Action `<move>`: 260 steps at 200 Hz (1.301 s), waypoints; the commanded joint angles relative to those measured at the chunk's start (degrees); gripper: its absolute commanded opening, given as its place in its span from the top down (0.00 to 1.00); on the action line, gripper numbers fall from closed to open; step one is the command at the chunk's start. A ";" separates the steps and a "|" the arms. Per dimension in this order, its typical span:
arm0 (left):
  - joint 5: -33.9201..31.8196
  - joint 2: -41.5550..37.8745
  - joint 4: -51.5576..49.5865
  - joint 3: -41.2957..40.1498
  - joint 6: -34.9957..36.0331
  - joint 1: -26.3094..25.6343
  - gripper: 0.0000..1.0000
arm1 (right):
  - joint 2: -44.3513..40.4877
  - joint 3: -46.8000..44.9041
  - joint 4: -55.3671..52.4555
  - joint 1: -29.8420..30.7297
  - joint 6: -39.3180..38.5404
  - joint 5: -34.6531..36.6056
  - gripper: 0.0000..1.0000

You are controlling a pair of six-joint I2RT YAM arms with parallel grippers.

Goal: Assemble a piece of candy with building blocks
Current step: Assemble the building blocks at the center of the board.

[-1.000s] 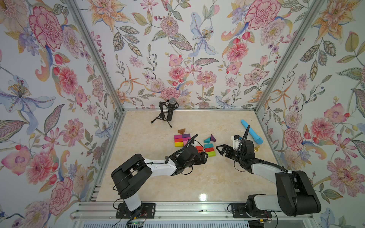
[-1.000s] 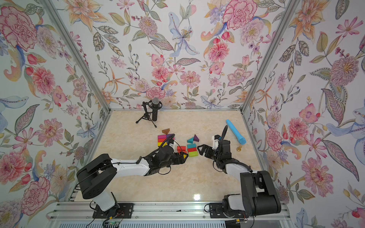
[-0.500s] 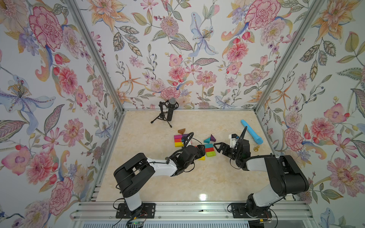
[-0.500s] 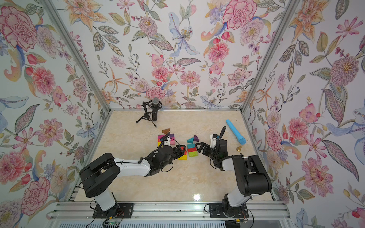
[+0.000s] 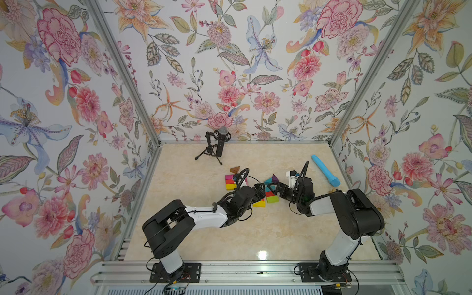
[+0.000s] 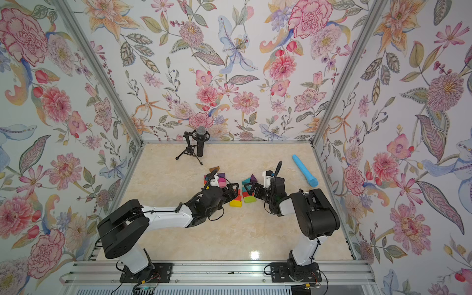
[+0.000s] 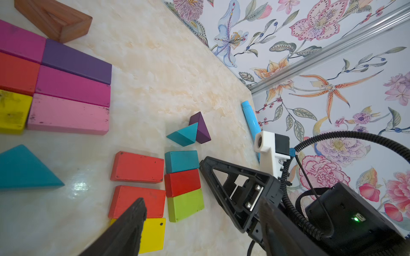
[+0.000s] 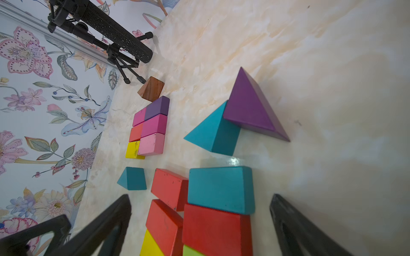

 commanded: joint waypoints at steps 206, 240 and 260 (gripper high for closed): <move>1.31 -8.49 1.10 -7.51 1.85 2.40 0.19 | 5.92 -3.22 12.66 6.33 11.10 10.85 0.01; 1.35 -8.31 1.40 -7.67 1.72 2.41 0.19 | 5.12 -3.81 11.56 7.08 11.26 12.33 0.01; 1.48 -8.12 1.59 -7.71 1.64 2.37 0.20 | 5.60 -4.17 11.87 7.61 12.14 12.85 0.01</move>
